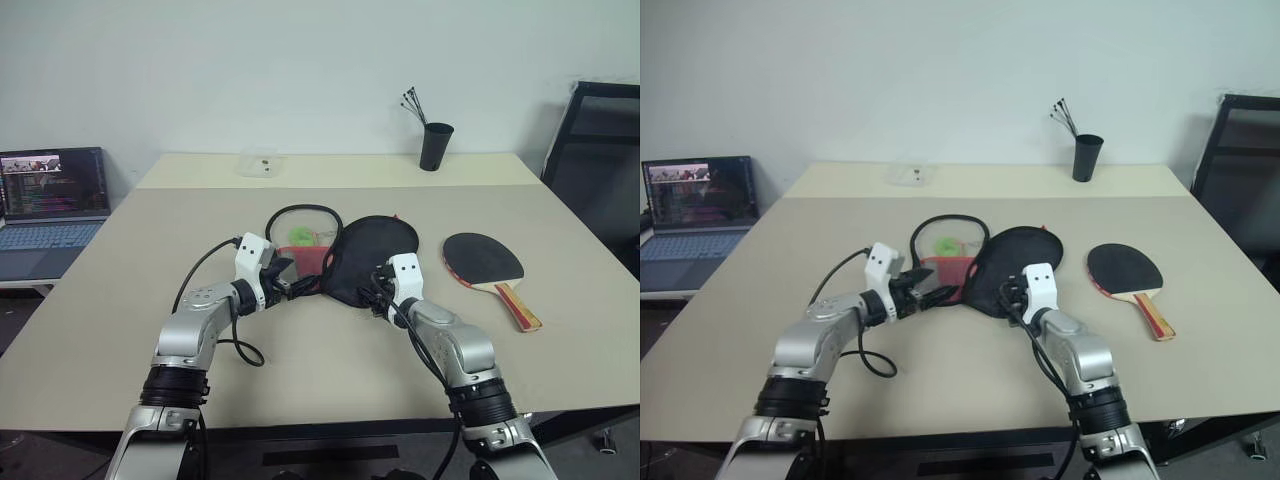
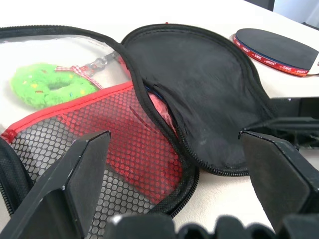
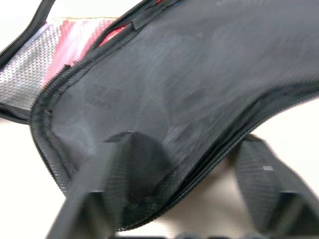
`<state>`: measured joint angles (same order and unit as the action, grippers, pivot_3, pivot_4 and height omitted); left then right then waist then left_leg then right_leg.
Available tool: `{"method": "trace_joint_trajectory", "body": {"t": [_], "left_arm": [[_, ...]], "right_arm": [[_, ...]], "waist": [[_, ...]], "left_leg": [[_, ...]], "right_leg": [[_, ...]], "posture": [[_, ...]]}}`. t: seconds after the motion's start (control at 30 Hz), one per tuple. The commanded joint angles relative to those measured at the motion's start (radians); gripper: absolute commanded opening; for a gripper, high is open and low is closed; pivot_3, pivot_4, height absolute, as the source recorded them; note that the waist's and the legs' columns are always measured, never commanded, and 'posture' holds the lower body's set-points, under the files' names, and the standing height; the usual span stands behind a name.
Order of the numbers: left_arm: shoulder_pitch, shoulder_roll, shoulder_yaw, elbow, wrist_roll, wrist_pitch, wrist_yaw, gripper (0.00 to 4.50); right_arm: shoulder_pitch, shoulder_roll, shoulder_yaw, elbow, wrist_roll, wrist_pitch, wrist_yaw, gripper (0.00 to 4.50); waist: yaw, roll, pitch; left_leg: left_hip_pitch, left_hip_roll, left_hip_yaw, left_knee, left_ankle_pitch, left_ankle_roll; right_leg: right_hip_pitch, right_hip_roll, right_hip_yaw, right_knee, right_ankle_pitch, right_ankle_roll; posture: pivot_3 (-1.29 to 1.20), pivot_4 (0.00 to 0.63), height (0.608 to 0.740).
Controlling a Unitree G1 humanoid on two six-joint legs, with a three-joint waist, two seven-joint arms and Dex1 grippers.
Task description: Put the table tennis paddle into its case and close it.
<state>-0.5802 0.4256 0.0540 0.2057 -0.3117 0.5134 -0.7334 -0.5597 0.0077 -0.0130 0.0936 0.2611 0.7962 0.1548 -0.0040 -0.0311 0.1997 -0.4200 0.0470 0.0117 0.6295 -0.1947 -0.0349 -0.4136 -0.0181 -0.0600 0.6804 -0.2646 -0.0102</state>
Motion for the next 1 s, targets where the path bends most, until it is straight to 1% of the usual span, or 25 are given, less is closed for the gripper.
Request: {"method": "trace_joint_trajectory", "body": {"t": [0.03, 0.17, 0.33, 0.4, 0.57, 0.63, 0.77, 0.87, 0.97, 1.0], "left_arm": [[-0.015, -0.003, -0.004, -0.055, -0.014, -0.008, -0.007, 4.50], [-0.024, 0.005, -0.033, -0.060, 0.004, -0.032, -0.030, 4.50], [-0.028, 0.015, -0.069, -0.064, 0.015, -0.057, -0.072, 4.50], [-0.035, 0.015, -0.076, -0.055, 0.016, -0.066, -0.087, 4.50], [-0.054, 0.012, -0.092, -0.029, 0.025, -0.088, -0.112, 4.50], [-0.058, 0.010, -0.094, -0.023, 0.027, -0.092, -0.116, 4.50], [-0.068, -0.005, -0.105, -0.010, 0.034, -0.100, -0.117, 4.50], [-0.071, -0.012, -0.112, -0.009, 0.036, -0.103, -0.117, 4.50], [-0.071, -0.018, -0.117, -0.012, 0.039, -0.104, -0.116, 4.50], [-0.070, -0.020, -0.120, -0.015, 0.040, -0.103, -0.115, 4.50]], "right_arm": [[-0.020, 0.002, -0.078, -0.046, 0.061, 0.060, -0.011, 1.38], [-0.020, -0.051, -0.115, -0.082, 0.089, 0.122, 0.005, 0.02], [-0.005, -0.165, -0.152, -0.131, 0.133, 0.228, 0.052, 0.02], [0.005, -0.235, -0.166, -0.148, 0.153, 0.279, 0.087, 0.02], [0.011, -0.372, -0.162, -0.153, 0.174, 0.341, 0.159, 0.02], [0.010, -0.396, -0.160, -0.149, 0.178, 0.351, 0.175, 0.02], [0.001, -0.463, -0.111, -0.125, 0.157, 0.342, 0.227, 0.02], [-0.013, -0.467, -0.087, -0.103, 0.147, 0.328, 0.241, 0.02], [-0.030, -0.465, -0.061, -0.081, 0.128, 0.290, 0.248, 0.63], [-0.036, -0.468, -0.049, -0.075, 0.118, 0.273, 0.253, 0.93]], "waist": [[0.001, 0.000, 0.000], [0.001, 0.000, 0.000], [0.001, 0.000, 0.000], [0.002, 0.000, 0.000], [0.003, 0.000, 0.000], [0.002, 0.000, 0.000], [0.001, 0.000, 0.000], [0.001, 0.000, 0.000], [0.001, 0.000, 0.000], [0.001, 0.000, 0.000]], "left_leg": [[0.000, 0.000, 0.000, 0.000, 0.000, 0.000], [0.000, 0.000, 0.000, 0.000, 0.000, 0.000], [-0.001, -0.001, 0.001, 0.000, 0.000, 0.000], [-0.001, -0.001, 0.001, 0.000, 0.000, 0.000], [-0.001, -0.002, 0.001, 0.000, 0.000, 0.000], [-0.001, -0.002, 0.001, 0.000, 0.000, 0.000], [0.000, -0.003, 0.001, 0.000, 0.000, 0.000], [0.000, -0.002, 0.001, 0.000, 0.000, 0.000], [0.000, -0.002, 0.001, 0.000, 0.000, 0.000], [0.000, -0.002, 0.001, 0.000, 0.000, 0.000]], "right_leg": [[0.000, 0.000, 0.000, 0.000, 0.000, 0.000], [0.000, 0.000, 0.000, 0.000, 0.000, 0.000], [0.000, 0.000, 0.000, 0.000, 0.000, 0.000], [0.000, 0.000, 0.001, 0.000, 0.000, 0.000], [0.000, 0.000, 0.001, -0.001, 0.000, 0.000], [0.000, 0.000, 0.000, -0.001, 0.000, 0.000], [0.000, 0.001, 0.000, -0.001, 0.000, 0.000], [0.000, 0.002, 0.000, -0.001, 0.000, 0.000], [0.000, 0.003, 0.000, -0.001, 0.000, 0.000], [0.000, 0.004, 0.000, -0.001, 0.000, 0.000]], "posture": [[0.00, 0.150, 0.740], [0.00, 0.150, 0.740], [0.00, 0.150, 0.740], [0.00, 0.150, 0.740], [0.00, 0.150, 0.740], [0.00, 0.150, 0.740], [0.00, 0.150, 0.740], [0.00, 0.150, 0.740], [0.00, 0.150, 0.740], [0.00, 0.150, 0.740]]}}
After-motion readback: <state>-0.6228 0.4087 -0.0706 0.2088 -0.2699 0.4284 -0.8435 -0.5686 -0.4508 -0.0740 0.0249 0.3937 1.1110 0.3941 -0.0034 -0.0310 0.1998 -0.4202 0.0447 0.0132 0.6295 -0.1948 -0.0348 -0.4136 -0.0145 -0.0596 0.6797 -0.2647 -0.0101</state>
